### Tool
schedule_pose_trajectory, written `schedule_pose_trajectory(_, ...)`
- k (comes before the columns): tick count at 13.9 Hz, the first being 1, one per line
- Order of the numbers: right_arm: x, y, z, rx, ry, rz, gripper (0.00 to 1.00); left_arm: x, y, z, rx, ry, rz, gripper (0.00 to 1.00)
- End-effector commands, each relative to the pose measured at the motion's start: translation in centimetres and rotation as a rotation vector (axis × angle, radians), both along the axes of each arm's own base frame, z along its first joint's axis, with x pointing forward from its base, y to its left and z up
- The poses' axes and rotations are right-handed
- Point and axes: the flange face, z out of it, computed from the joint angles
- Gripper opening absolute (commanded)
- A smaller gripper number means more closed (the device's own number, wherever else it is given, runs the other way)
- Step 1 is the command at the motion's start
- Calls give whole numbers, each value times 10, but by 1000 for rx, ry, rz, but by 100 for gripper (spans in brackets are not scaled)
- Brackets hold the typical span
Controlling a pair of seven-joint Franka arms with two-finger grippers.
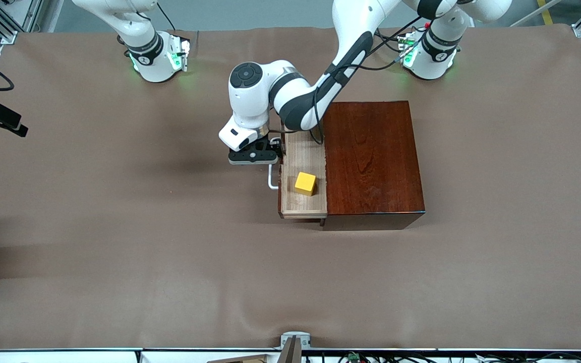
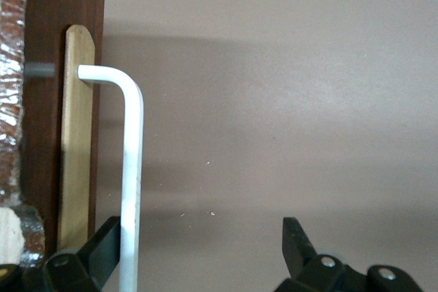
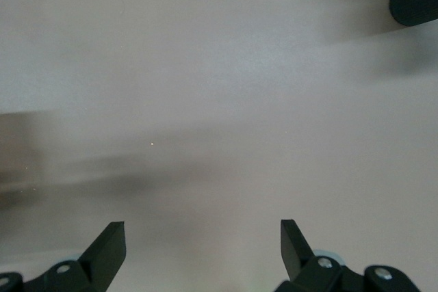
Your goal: Open drawer, take yellow block, close drawer
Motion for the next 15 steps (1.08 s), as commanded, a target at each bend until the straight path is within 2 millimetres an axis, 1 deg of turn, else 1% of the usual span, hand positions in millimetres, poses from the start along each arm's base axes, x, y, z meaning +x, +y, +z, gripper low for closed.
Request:
schedule_pose_trajectory(1,-2,-4,5,-18,2,-13,100,-6,-19,9,-70,-10,-20,100)
schedule_pose_trajectory(2,-2,-3,6,-20,0,-13,100,-12,-23,13,-78,-10,-28,100)
schedule_pose_trajectory(5,-2,-4,5,-18,2,-13,100,-4,-18,18,-75,-21,-10,100)
schedule_pose_trajectory(6,-2,-3,5,-18,2,-13,100,-2,-16,29,-78,-28,-5,100)
schedule_pose_trajectory(7,-1,-3,6,-18,-1,-11,100,2,-10,47,-73,-44,0,100)
schedule_pose_trajectory(8,-1,-3,5,-18,0,-11,100,4,-4,49,-47,-34,11,100)
schedule_pose_trajectory(10,-2,-3,5,-18,2,-4,100,8,2,73,-51,-38,22,100)
schedule_pose_trajectory(11,-2,-4,5,-18,2,-4,100,14,8,83,-60,-44,33,100)
schedule_pose_trajectory(12,-1,1,4,-18,3,1,100,27,19,98,-76,-53,57,100)
schedule_pose_trajectory(14,0,4,1,-17,9,12,100,61,53,127,-106,-62,125,100)
schedule_pose_trajectory(15,-1,2,1,-17,11,4,100,80,76,144,-120,-59,169,100)
